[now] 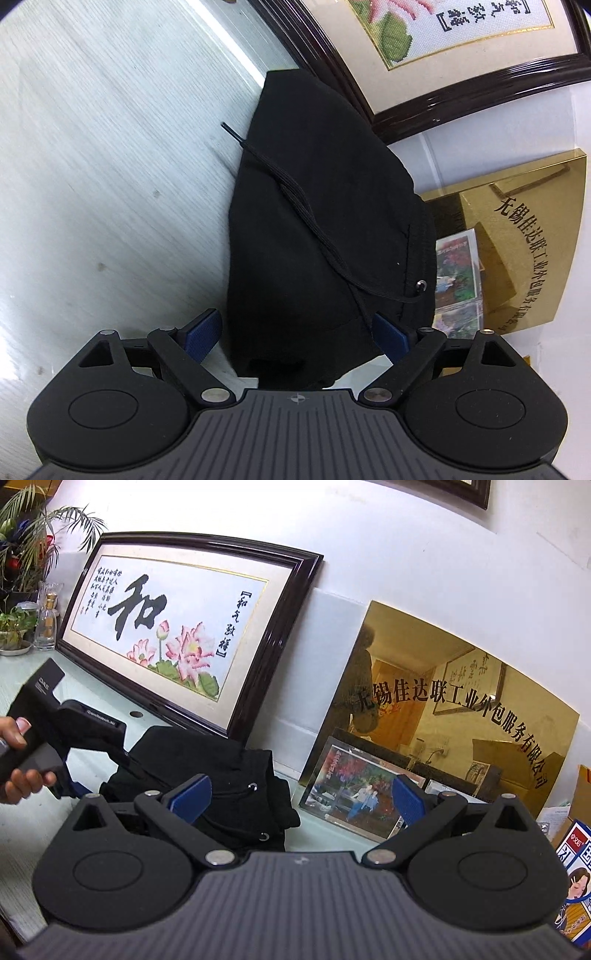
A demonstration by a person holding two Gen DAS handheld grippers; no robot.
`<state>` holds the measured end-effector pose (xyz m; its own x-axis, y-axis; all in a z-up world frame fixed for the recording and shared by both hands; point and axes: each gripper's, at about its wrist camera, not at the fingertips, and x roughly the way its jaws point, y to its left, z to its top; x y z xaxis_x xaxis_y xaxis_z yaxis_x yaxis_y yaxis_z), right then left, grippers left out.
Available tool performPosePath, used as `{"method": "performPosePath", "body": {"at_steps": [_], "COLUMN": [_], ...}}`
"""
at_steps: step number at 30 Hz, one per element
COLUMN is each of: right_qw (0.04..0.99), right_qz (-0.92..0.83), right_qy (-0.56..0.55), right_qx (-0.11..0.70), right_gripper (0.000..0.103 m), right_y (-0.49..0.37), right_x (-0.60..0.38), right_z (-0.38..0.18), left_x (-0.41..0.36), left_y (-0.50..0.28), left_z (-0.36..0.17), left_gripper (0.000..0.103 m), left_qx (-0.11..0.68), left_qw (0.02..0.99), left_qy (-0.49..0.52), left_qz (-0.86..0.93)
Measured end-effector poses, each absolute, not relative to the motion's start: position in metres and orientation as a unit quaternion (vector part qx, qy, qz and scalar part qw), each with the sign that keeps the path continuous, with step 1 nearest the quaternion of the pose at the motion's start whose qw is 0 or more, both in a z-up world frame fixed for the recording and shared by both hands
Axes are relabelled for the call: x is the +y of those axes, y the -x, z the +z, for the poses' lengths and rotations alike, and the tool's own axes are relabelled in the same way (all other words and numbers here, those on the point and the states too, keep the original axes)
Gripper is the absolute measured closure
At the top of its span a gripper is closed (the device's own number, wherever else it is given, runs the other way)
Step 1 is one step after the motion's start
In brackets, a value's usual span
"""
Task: Fold clothes
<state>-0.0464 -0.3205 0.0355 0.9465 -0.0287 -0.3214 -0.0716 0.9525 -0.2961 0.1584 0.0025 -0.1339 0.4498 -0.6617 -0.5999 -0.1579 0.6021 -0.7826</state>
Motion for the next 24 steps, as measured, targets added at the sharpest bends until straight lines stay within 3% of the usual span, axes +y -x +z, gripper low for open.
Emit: {"method": "performPosePath", "body": {"at_steps": [4,6,9,10,14,24], "right_qw": [0.976,0.977,0.978,0.978,0.980,0.982], "right_qz": [0.010,0.010,0.009,0.008,0.007,0.020], "right_qy": [0.142,0.134,0.128,0.125,0.111,0.091], "right_qx": [0.165,0.165,0.166,0.166,0.163,0.164], "right_gripper": [0.000,0.000,0.000,0.000,0.000,0.000], "right_y": [0.045,0.046,0.048,0.048,0.047,0.045], "right_x": [-0.322,-0.324,-0.325,-0.326,-0.330,-0.330], "right_z": [0.036,0.037,0.037,0.037,0.038,0.036], "left_x": [-0.004,-0.006,-0.007,-0.007,-0.006,0.005], "left_y": [-0.160,-0.161,-0.163,-0.163,-0.163,-0.158], "left_z": [-0.134,-0.134,-0.134,-0.135,-0.133,-0.118], "left_gripper": [0.013,0.019,0.047,0.063,0.078,0.086], "left_qx": [0.491,0.488,0.487,0.488,0.486,0.458], "left_qw": [0.745,0.744,0.744,0.744,0.746,0.757], "left_qy": [0.415,0.418,0.420,0.420,0.416,0.422], "left_qz": [-0.180,-0.181,-0.181,-0.180,-0.185,-0.197]}}
